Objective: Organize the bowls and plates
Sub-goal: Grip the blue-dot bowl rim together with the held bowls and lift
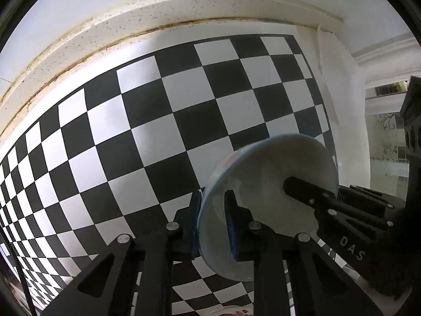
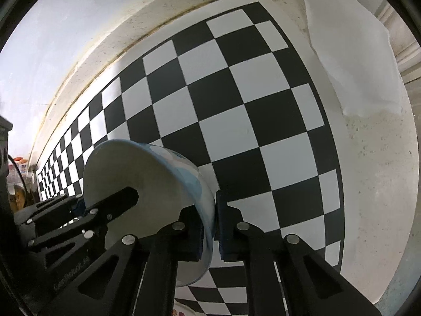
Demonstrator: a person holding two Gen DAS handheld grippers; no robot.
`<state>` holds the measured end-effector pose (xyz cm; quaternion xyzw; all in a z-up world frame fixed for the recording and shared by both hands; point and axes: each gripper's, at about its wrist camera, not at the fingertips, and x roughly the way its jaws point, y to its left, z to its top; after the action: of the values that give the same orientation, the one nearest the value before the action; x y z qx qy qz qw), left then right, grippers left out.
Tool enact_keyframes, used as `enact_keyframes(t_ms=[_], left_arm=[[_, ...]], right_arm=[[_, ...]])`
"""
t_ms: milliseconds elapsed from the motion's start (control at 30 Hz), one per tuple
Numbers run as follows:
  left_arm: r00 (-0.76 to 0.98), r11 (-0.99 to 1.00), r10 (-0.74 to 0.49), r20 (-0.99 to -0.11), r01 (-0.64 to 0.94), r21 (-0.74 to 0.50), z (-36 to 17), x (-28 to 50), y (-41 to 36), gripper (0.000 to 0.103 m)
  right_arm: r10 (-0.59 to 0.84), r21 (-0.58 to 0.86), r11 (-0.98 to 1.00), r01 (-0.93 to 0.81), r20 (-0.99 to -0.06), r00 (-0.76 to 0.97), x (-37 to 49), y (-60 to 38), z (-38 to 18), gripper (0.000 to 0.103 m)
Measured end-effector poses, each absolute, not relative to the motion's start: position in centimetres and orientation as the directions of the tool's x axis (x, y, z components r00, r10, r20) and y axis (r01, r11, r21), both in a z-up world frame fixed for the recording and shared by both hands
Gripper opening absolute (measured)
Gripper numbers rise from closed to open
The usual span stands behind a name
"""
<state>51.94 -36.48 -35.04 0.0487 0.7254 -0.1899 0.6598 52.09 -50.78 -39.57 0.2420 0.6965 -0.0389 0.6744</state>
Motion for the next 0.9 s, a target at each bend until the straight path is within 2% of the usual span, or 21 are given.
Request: enact_keyframes(t_ms=[433, 900], left_arm=[[-0.048, 0.913, -0.202, -0.978, 0.351, -0.206, -29.3, 50.9, -33.8, 0.015], [0.031, 0.907, -0.240, -0.970, 0.362, -0.213, -22.7, 42.9, -29.3, 0.015]], right_arm=[[0.277, 0.292, 0.886, 0.361, -0.956, 0.094, 50.2, -50.0, -34.5, 0.010], [0.268, 0.303, 0.902, 0.308, -0.951, 0.151, 42.4, -46.0, -27.3, 0.010]])
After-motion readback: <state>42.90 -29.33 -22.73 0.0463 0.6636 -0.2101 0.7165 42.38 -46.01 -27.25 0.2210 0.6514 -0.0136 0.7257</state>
